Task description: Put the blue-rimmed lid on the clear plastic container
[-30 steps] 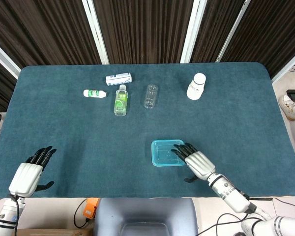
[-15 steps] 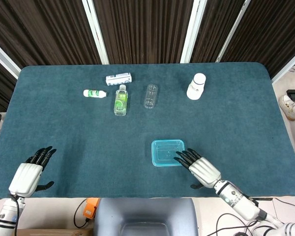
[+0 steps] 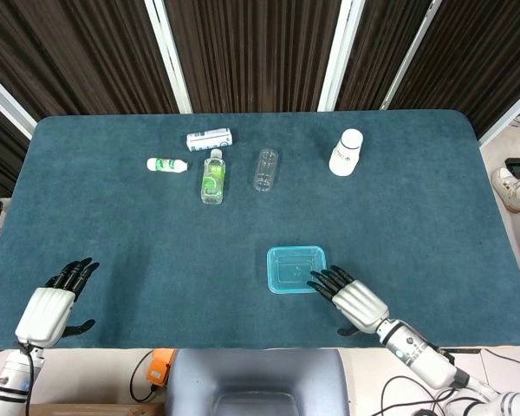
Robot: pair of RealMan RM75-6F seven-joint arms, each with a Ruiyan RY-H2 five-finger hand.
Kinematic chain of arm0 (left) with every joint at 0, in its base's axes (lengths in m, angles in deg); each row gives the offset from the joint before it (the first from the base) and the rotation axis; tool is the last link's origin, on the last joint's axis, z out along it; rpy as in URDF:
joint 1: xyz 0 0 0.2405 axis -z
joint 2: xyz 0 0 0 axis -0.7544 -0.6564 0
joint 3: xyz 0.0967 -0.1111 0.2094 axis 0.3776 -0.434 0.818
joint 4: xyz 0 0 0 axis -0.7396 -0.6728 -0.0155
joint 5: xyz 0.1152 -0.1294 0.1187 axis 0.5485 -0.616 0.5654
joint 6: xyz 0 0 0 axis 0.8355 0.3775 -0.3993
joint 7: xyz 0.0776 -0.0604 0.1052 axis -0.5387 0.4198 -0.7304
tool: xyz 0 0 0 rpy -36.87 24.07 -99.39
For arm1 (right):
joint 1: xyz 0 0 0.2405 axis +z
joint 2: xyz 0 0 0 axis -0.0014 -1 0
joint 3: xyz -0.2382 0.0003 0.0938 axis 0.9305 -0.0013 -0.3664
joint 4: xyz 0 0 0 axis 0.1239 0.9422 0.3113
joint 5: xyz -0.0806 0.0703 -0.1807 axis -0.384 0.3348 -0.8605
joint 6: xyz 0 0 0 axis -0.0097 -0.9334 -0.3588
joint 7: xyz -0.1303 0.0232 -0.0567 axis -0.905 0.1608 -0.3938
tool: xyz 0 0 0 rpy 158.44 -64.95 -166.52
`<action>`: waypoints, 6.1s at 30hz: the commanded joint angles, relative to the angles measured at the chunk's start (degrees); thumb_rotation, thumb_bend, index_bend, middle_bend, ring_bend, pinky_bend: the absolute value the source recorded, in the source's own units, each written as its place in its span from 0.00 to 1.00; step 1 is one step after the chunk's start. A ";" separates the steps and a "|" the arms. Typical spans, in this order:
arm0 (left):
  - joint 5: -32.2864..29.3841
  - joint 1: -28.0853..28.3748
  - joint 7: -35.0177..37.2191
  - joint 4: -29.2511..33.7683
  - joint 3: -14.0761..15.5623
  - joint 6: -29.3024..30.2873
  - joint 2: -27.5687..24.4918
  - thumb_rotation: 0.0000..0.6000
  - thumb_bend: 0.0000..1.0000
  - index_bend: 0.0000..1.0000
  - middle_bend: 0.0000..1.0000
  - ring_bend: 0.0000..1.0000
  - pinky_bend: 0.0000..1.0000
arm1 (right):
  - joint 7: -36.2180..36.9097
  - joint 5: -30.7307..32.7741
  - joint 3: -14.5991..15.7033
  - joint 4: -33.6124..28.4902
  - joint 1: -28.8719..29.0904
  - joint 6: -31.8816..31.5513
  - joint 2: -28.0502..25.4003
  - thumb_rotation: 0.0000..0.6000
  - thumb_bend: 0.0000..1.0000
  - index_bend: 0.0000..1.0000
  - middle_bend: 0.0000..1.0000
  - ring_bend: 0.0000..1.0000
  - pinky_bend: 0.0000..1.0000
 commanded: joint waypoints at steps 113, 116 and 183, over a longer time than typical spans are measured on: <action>0.32 -0.20 1.38 0.12 0.01 0.46 -0.58 1.00 0.42 0.11 0.08 0.11 0.34 | -4.13 8.79 -6.65 -2.66 9.13 9.11 7.33 1.00 1.00 0.42 0.33 0.31 0.28; 0.34 -0.21 1.43 0.10 -0.01 0.50 -0.61 1.00 0.42 0.11 0.08 0.11 0.34 | -3.25 8.67 -6.34 -2.17 9.15 9.33 7.39 1.00 1.00 0.42 0.33 0.31 0.28; 0.23 -0.17 1.54 0.11 -0.04 0.34 -0.68 1.00 0.42 0.11 0.08 0.11 0.34 | 5.09 8.85 -9.61 7.42 10.48 5.58 11.08 1.00 1.00 0.42 0.33 0.31 0.28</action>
